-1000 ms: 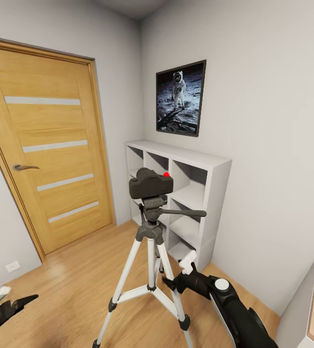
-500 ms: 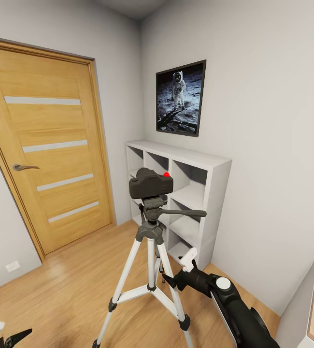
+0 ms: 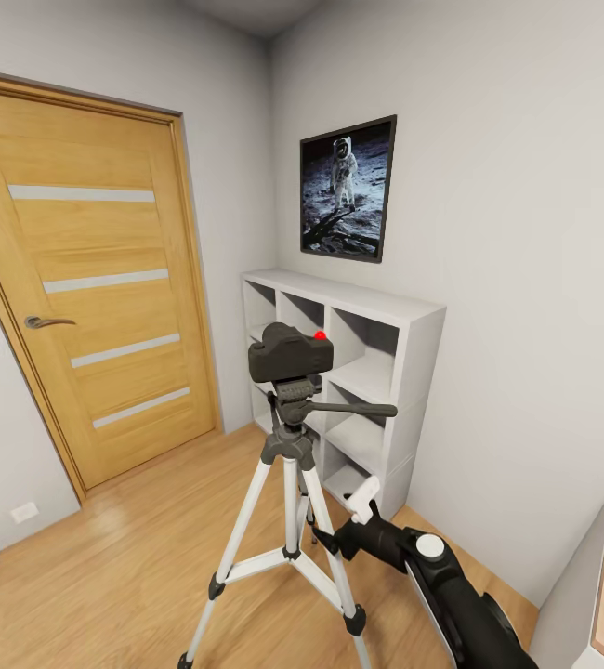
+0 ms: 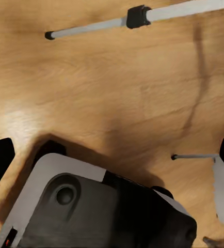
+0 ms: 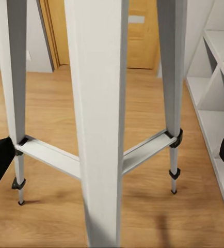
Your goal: Attach the digital camera to the camera tripod in the bedroom.
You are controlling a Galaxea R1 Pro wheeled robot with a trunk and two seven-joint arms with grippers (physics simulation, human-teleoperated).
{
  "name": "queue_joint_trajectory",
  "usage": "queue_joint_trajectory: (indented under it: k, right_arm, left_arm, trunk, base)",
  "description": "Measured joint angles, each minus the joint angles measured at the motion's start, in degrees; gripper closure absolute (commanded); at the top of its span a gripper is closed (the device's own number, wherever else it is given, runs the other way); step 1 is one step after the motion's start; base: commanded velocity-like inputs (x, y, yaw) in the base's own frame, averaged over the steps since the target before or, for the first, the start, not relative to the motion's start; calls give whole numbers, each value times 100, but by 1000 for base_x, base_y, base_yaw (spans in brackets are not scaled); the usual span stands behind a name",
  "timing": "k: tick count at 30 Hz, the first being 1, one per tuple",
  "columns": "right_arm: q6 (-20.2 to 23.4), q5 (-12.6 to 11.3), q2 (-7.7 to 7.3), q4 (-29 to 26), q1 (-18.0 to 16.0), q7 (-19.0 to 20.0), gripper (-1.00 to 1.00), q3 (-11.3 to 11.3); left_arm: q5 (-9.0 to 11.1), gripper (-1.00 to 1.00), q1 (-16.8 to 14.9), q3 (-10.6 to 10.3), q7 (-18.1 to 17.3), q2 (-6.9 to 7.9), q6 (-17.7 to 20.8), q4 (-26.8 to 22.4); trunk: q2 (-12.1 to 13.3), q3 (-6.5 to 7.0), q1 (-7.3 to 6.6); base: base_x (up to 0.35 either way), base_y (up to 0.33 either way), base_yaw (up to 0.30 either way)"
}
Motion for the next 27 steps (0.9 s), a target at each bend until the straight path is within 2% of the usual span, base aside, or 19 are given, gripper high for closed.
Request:
queue_joint_trajectory:
  k: [8,14,19,27]
  right_arm:
    - [4,0,-4,-1,94,0,-100,0]
    - [8,0,-11,-1,156,5,-100,0]
    - [9,0,-20,-47,198,8,-100,0]
    - [14,3,-24,-151,275,8,-100,-6]
  left_arm:
    - [-2,-100,463,13,1791,-764,-24,37]
    - [1,-100,855,17,2786,-1299,-31,76]
    - [21,-100,1073,21,3180,-1549,-29,83]
    - [40,-100,1159,27,3341,-1685,-36,41]
  trunk:
    - [0,0,0]
    - [0,0,0]
    - [0,0,0]
    - [0,1,0]
  base:
    - [0,0,0]
    - [0,0,0]
    - [0,0,0]
    - [0,0,0]
